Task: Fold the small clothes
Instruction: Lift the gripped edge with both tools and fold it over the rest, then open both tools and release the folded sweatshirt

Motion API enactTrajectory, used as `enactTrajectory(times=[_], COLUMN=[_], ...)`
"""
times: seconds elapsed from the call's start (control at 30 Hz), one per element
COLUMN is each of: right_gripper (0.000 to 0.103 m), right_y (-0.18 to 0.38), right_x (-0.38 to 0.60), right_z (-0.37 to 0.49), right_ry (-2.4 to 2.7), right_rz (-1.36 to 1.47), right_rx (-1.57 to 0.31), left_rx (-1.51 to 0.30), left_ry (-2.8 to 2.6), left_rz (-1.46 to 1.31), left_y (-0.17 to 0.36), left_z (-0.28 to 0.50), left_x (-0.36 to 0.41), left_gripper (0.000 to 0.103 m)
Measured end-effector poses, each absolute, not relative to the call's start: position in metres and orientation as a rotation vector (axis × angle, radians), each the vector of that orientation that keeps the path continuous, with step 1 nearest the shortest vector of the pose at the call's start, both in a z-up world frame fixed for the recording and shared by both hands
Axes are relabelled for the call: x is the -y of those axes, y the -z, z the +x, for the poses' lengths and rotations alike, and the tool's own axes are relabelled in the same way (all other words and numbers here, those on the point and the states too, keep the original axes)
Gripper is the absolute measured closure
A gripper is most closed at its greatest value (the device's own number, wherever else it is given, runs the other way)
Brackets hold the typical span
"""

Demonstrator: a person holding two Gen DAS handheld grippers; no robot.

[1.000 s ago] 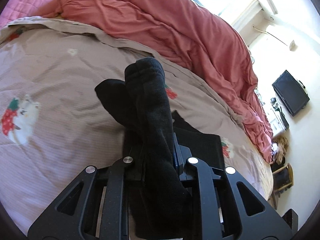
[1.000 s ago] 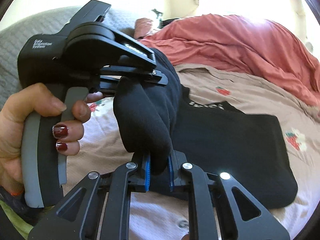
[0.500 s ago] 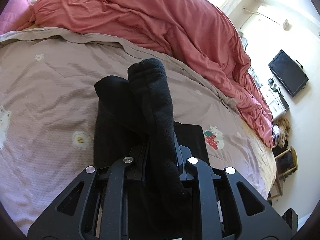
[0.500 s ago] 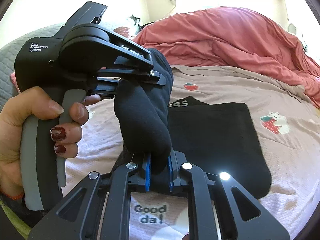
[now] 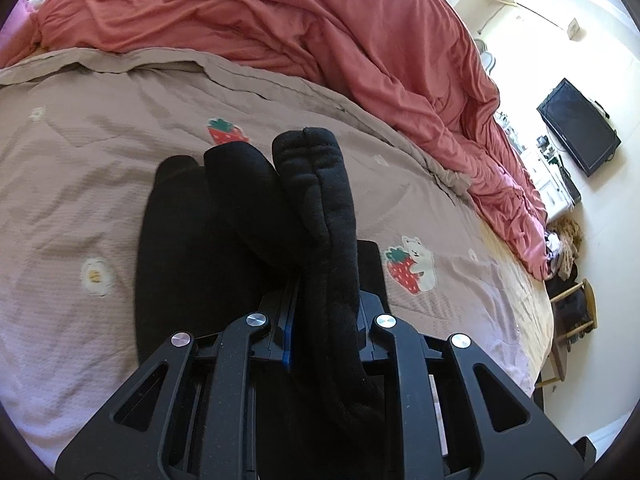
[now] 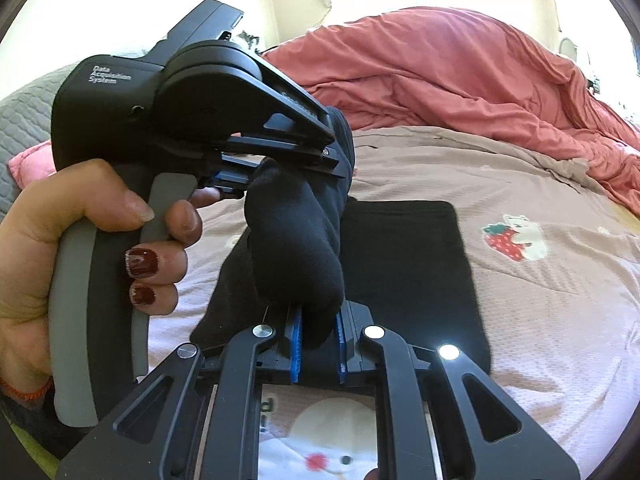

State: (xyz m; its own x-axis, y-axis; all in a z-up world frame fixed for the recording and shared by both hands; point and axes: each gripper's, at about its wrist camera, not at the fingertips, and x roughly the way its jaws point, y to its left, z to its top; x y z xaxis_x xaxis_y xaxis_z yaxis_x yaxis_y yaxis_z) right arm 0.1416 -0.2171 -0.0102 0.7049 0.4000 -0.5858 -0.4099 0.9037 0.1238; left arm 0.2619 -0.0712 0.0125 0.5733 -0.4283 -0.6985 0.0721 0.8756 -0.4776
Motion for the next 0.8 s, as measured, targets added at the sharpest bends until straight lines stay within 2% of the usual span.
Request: enactTrajectory(times=[0.3,0.33,0.47,0.57,0.67,0.8], right_gripper=[0.091,0.091,0.091,0.091,0.091,0.091], right_y=[0.021,0.023,0.036,0.05,0.057,0.059], right_x=[0.256,0.26,0.27,0.277,0.285,0.294], right_z=[0.155,0.156,0.159,0.163,0.164,0.165], right_ry=[-0.369,-0.362,-0.34,-0.338,-0.342,-0.348], right_rz=[0.058,0.063,0.088,0.145,0.218,0.318], right_rx=[-0.705,-0.709,-0.748,-0.789,-0.8,-0.812], left_rx=[-0.987,-0.987,-1.003,-0.933,-0.83,-0.799], left_ry=[0.347,0.36,0.437,0.455,0.422,0.261], left_rz=[-0.442,-0.447,-0.509,-0.551,-0.583,-0.58], left_y=[0.014,0.016,0.027,0.017,0.002,0.005], left_z=[0.285,0.285,0.282,0.269,0.249,0.224], left_x=[0.114,0.117,0.116,0.099,0.067,0.026], left_gripper=[0.086,0.083,0.051,0.045,0.045,0.045])
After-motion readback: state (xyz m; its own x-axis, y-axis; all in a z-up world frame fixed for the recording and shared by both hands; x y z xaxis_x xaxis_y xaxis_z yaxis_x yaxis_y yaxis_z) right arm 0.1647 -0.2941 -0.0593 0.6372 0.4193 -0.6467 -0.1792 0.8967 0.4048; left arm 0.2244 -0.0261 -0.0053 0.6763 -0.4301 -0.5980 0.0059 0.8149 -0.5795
